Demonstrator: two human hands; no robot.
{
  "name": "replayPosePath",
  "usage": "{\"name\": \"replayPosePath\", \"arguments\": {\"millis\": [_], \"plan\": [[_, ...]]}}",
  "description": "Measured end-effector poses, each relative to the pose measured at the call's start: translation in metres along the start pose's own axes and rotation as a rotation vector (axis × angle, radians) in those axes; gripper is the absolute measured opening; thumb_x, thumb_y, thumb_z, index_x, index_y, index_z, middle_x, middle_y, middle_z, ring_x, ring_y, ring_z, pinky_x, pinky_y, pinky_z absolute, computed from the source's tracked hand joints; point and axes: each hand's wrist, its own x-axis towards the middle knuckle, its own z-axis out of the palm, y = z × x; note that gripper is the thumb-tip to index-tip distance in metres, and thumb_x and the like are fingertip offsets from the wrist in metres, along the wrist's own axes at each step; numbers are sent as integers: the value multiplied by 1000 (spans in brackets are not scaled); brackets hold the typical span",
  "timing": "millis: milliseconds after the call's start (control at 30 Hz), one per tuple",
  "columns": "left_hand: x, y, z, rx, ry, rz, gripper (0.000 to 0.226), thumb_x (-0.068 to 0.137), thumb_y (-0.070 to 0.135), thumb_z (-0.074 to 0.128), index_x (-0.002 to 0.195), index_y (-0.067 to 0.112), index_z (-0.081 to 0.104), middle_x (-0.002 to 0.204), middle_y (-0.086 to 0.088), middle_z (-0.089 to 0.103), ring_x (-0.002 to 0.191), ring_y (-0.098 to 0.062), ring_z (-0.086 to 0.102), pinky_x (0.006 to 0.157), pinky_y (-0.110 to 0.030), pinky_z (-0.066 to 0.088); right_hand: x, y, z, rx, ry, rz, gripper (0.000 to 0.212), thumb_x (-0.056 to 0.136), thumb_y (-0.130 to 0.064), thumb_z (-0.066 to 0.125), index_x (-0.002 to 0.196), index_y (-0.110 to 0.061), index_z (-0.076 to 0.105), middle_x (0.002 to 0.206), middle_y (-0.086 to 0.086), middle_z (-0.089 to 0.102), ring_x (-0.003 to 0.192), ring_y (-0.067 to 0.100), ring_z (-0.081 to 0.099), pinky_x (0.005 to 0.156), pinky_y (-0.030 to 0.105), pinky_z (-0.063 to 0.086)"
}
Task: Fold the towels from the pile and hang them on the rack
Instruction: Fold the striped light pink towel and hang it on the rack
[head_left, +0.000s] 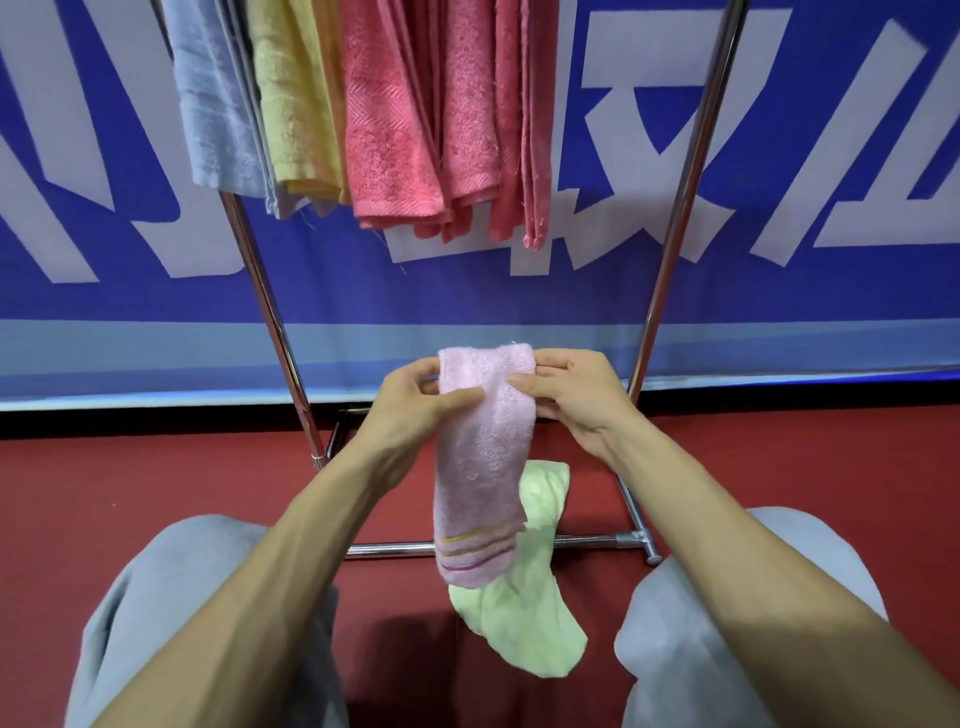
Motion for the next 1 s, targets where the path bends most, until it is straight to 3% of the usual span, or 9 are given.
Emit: {"name": "replayPosePath", "arguments": {"millis": [200, 267, 333, 433, 567, 700, 800, 900, 1000], "plan": [[6, 3, -4, 676, 89, 237, 24, 89, 21, 57, 112, 26, 60, 72, -9, 69, 65, -29, 59, 66, -40, 53, -14, -6, -4, 8, 64, 7, 41, 81, 3, 70, 118, -13, 63, 89, 9, 72, 74, 12, 71, 66, 25, 58], [8, 14, 4, 581, 96, 243, 21, 91, 18, 55, 109, 25, 61, 78, -9, 71, 65, -20, 61, 64, -35, 53, -19, -12, -6, 10, 80, -24, 43, 82, 0, 71, 120, -17, 60, 87, 9, 73, 71, 9, 71, 62, 23, 57], [8, 22, 12, 352, 84, 95, 15, 91, 15, 59, 104, 18, 64, 82, -6, 70, 68, -12, 63, 64, -29, 53, -20, -20, -9, -1, 116, -54, 42, 82, -1, 71, 121, -11, 60, 85, 9, 71, 67, 9, 69, 60, 23, 57], [7, 33, 18, 175, -42, -92, 17, 88, 10, 64, 103, 6, 69, 88, -4, 69, 77, -14, 63, 67, -27, 51, -21, -30, -15, -25, 218, -75, 56, 79, -1, 74, 130, -9, 51, 94, 15, 69, 75, 18, 66, 76, 37, 59], [12, 61, 25, 270, 14, 48, 18, 88, -1, 58, 100, 8, 67, 88, -6, 66, 74, -14, 61, 61, -20, 49, -26, -50, -21, -54, 216, -114, 61, 77, -2, 75, 132, -11, 50, 97, 20, 70, 78, 21, 71, 71, 36, 61], [16, 104, 35, 431, -8, 169, 15, 90, -1, 54, 94, 9, 65, 73, 2, 59, 62, -6, 51, 52, -14, 40, -37, -86, -26, -264, 201, -181, 33, 80, -13, 74, 111, -12, 63, 73, 15, 70, 56, 19, 65, 52, 28, 54], [15, 142, 40, 491, -93, 219, 22, 88, -4, 52, 84, 11, 67, 71, 1, 61, 68, -9, 54, 64, -21, 43, -43, -117, -33, -447, 301, -345, 2, 83, -21, 71, 81, -22, 72, 59, -1, 63, 48, 10, 53, 47, 25, 48], [9, 180, 46, 474, -176, 257, 24, 89, -3, 53, 87, 17, 65, 68, 1, 56, 61, -8, 49, 57, -21, 38, -42, -147, -30, -394, 194, -388, 9, 87, -22, 67, 95, -20, 69, 87, 2, 70, 75, 12, 63, 70, 31, 58], [4, 213, 50, 396, -180, 262, 21, 82, 0, 59, 91, 19, 61, 65, 3, 54, 59, -11, 49, 57, -23, 37, -40, -169, -19, -312, -115, -267, 25, 96, -24, 54, 116, -11, 63, 106, 7, 69, 92, 16, 62, 88, 31, 48]]}}
